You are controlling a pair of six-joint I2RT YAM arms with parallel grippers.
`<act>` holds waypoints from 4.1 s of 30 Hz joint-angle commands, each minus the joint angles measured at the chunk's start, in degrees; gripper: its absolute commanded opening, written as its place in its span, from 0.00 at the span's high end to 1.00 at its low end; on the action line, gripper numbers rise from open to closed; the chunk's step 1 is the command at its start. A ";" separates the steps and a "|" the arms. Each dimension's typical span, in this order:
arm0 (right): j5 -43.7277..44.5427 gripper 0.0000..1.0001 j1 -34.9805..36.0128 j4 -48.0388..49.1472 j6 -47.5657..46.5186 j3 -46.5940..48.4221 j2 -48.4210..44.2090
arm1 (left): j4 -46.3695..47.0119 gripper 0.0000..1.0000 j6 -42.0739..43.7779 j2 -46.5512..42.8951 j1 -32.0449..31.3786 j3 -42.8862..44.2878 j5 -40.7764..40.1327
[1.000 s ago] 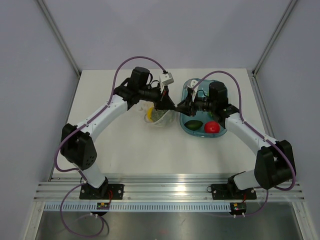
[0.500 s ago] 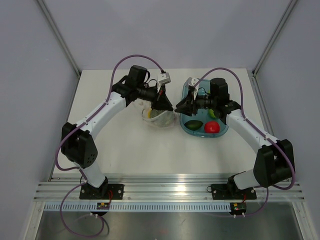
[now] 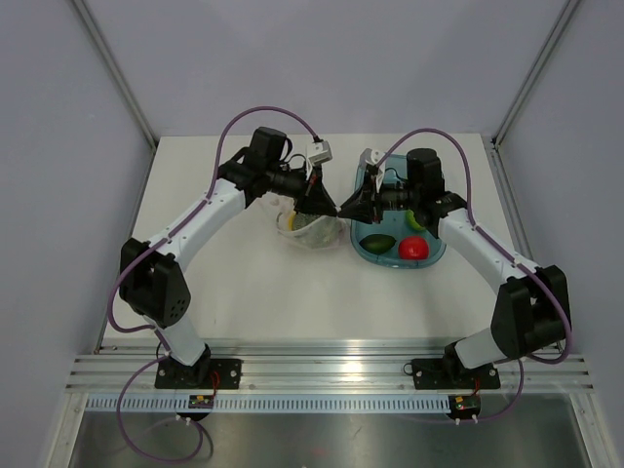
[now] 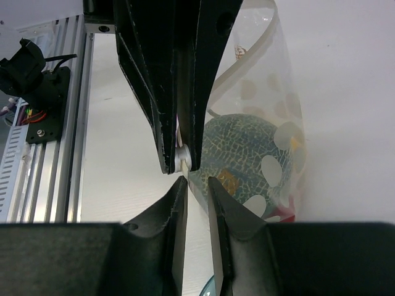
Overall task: Place the food in the zip-top bag and seal the zipper
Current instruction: Zip the zipper food storage bag at the center of the board, then place the zipper food storage bag at the center of the board, then reset both arms
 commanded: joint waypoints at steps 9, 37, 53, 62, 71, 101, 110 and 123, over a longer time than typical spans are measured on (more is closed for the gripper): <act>-1.82 1.00 1.61 1.02 1.20 2.95 0.26 | 2.88 1.00 -0.95 0.46 -0.14 2.79 2.15; 30.77 1.00 -3.05 32.22 24.23 -9.45 -4.49 | -9.95 1.00 6.09 -3.84 5.74 -0.19 -6.81; 36.15 1.00 -5.24 32.66 28.19 -7.16 -2.29 | -3.36 1.00 1.96 -17.81 17.78 -14.34 -11.83; 35.35 1.00 -5.25 36.35 31.08 -6.20 0.17 | 2.26 1.00 -2.35 -21.60 25.25 -18.83 -12.96; 34.65 1.00 -5.25 36.36 32.14 -0.93 3.33 | 6.05 1.00 -7.80 -21.43 31.85 -18.22 -12.53; 26.54 0.09 -0.08 38.38 30.40 4.47 15.49 | 17.74 0.44 -27.22 -15.51 36.51 -17.27 -9.91; 53.40 0.01 2.49 12.58 29.85 -5.50 -8.51 | 8.00 0.01 -30.74 -41.01 36.33 -27.45 -28.95; 82.02 0.00 2.58 -42.91 44.70 9.28 -18.71 | -5.73 0.01 -27.66 -50.42 30.36 -31.40 -40.39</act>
